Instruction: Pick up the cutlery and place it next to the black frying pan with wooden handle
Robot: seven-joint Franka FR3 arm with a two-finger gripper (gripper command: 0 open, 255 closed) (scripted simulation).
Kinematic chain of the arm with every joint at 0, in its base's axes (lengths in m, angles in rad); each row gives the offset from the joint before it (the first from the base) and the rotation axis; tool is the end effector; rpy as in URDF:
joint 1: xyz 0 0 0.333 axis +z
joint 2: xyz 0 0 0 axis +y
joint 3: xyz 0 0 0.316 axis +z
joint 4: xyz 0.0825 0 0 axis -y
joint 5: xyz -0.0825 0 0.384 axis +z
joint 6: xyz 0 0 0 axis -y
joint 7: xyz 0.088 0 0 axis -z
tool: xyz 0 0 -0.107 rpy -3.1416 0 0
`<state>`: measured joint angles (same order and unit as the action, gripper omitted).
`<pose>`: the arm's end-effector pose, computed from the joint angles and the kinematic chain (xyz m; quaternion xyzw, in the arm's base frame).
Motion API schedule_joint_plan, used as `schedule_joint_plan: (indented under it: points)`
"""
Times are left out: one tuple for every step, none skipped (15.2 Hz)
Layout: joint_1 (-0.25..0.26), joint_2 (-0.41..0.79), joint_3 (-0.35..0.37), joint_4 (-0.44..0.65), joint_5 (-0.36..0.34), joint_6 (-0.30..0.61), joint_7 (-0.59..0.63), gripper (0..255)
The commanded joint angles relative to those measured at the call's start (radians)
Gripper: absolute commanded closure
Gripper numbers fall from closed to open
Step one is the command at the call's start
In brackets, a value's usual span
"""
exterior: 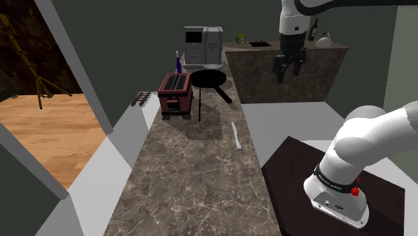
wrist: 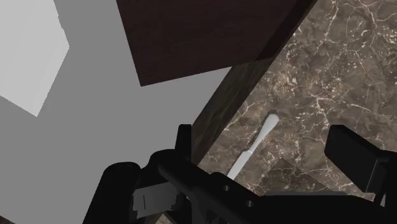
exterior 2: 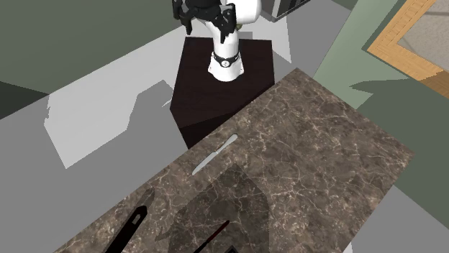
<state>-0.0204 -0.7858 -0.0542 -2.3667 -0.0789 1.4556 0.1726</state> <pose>0.2921 -0.0357 0.5758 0.9910 -0.1160 -0.0617 0.0238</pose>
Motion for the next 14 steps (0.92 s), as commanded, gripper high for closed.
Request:
schedule_joint_plan:
  points:
    - [0.0, 0.0, 0.0, 0.0, 0.0, 0.0, 0.0, 0]
    - [-0.003, 0.004, 0.007, -0.029, 0.005, 0.039, 0.022, 0]
    - [-0.006, 0.01, 0.014, -0.058, 0.01, 0.078, 0.043, 0]
    - [-0.008, 0.017, 0.021, -0.084, 0.015, 0.118, 0.064, 0]
    - [-0.011, 0.027, 0.028, -0.109, 0.02, 0.159, 0.085, 0]
    - [-0.013, 0.039, 0.035, -0.133, 0.024, 0.2, 0.106, 0]
    - [-0.016, 0.053, 0.042, -0.156, 0.028, 0.242, 0.127, 0]
    - [-0.018, 0.068, 0.049, -0.176, 0.032, 0.284, 0.148, 0]
    - [-0.02, 0.086, 0.056, -0.195, 0.035, 0.327, 0.169, 0]
    - [-0.022, 0.107, 0.062, -0.213, 0.038, 0.37, 0.19, 0]
    - [-0.024, 0.129, 0.069, -0.229, 0.041, 0.414, 0.211, 0]
    - [-0.027, 0.153, 0.076, -0.243, 0.044, 0.458, 0.231, 0]
    - [-0.03, 0.18, 0.083, -0.255, 0.045, 0.503, 0.252, 0]
    - [-0.033, 0.209, 0.09, -0.266, 0.046, 0.548, 0.274, 0]
